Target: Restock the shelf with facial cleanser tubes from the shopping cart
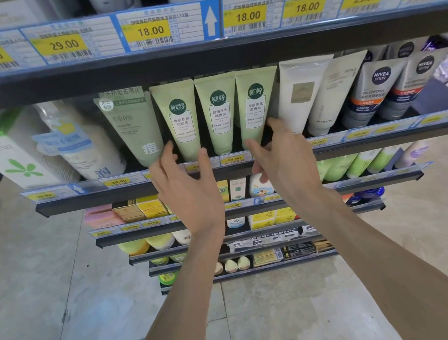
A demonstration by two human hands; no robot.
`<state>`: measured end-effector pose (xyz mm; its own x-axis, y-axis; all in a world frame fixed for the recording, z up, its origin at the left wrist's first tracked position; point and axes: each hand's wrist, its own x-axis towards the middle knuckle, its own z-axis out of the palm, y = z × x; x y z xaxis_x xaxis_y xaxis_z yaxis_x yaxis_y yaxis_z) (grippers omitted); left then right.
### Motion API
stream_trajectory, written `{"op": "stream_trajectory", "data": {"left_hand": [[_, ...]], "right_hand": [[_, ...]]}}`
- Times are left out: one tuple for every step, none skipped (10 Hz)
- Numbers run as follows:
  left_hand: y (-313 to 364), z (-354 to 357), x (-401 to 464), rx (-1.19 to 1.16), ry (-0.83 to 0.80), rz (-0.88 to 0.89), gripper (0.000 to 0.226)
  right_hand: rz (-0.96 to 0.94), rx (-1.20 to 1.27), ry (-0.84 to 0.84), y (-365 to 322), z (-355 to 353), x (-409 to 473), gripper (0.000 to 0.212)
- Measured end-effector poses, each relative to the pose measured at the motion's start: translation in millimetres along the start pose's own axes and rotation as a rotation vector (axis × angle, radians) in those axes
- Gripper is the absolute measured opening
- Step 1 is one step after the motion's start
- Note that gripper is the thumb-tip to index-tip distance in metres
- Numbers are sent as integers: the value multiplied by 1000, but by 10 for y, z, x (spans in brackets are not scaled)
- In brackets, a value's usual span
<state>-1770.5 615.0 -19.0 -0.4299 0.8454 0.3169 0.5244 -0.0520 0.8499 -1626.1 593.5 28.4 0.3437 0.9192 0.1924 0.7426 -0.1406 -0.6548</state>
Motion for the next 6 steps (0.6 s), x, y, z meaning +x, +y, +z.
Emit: {"op": "stream_trajectory", "data": {"left_hand": [[-39,-70,-92,-29,-55,60,60],[-75,-138,-169,-27,-86,128,58],[-141,-180,-202,6,-126,164,57],[-170,-230,-235,68,-145,198,55],[-174,-251,-295,107,-174,200,54],[-149,-276,-393,173,-168,251,54]], "right_hand": [[-41,-58,0,47,3,-91,38],[-35,-112,-3,113,-13,-164,61],[-24,-98,-9,194,-58,-230,62],[-7,-84,1,274,-139,-288,58],[6,-95,11,371,-255,-364,57],[1,-138,11,458,-413,-467,59]]}}
